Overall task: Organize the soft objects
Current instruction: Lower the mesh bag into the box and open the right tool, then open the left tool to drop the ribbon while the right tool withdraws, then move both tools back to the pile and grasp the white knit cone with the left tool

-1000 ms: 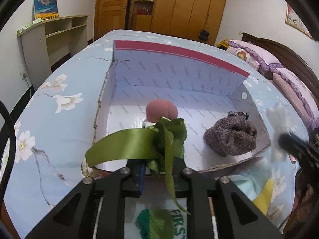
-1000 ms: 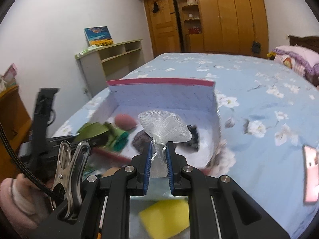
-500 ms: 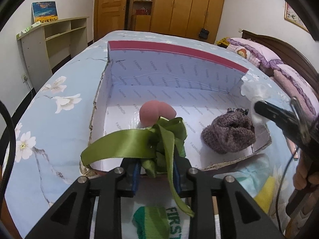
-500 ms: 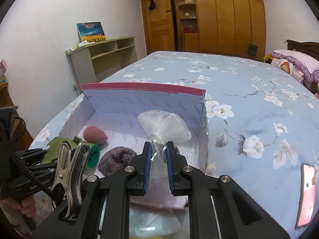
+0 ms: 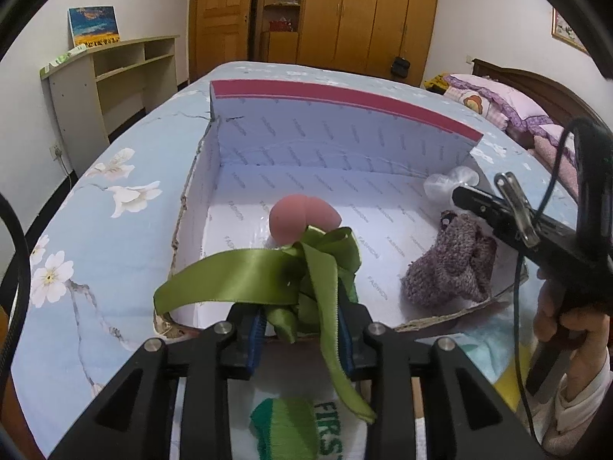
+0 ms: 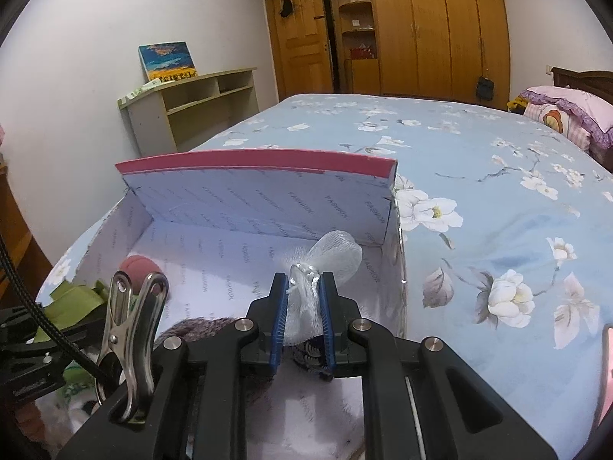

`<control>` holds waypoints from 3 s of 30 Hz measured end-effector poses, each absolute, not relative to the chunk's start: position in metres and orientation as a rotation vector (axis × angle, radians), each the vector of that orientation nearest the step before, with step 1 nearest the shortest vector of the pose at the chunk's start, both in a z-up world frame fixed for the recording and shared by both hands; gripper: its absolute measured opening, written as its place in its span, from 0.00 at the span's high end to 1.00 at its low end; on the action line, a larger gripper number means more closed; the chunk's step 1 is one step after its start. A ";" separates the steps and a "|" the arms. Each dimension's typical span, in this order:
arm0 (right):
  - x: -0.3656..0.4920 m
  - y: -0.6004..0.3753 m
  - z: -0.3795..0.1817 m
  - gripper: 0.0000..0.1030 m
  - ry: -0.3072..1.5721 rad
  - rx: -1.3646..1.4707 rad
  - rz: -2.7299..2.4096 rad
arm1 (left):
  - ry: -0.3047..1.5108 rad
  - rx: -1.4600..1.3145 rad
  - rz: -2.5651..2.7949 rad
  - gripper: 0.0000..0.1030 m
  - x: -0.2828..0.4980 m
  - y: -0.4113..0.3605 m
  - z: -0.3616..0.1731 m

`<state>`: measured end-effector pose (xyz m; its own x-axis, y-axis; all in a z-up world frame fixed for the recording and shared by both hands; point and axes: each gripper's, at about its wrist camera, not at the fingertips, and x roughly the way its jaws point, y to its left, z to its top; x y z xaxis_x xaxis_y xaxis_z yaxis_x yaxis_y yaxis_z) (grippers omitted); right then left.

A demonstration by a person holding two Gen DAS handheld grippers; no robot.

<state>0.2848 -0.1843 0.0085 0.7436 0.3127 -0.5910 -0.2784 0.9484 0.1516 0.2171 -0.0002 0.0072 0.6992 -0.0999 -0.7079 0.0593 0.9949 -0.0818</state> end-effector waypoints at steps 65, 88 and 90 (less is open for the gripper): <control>0.240 -0.181 0.028 0.46 0.581 0.072 0.414 | 0.812 -0.106 -0.120 0.42 0.195 -0.013 0.032; 0.182 -0.191 0.039 0.46 0.633 0.102 0.384 | 0.814 -0.104 -0.142 0.42 0.156 -0.008 0.048; 0.174 -0.191 0.040 0.46 0.635 0.095 0.377 | 0.821 -0.105 -0.148 0.42 0.150 -0.008 0.048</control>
<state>0.1736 -0.1910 0.0398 0.7399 0.3717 -0.5607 -0.3141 0.9279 0.2007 0.1505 -0.0080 0.0479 0.6721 -0.1712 -0.7204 0.0903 0.9846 -0.1498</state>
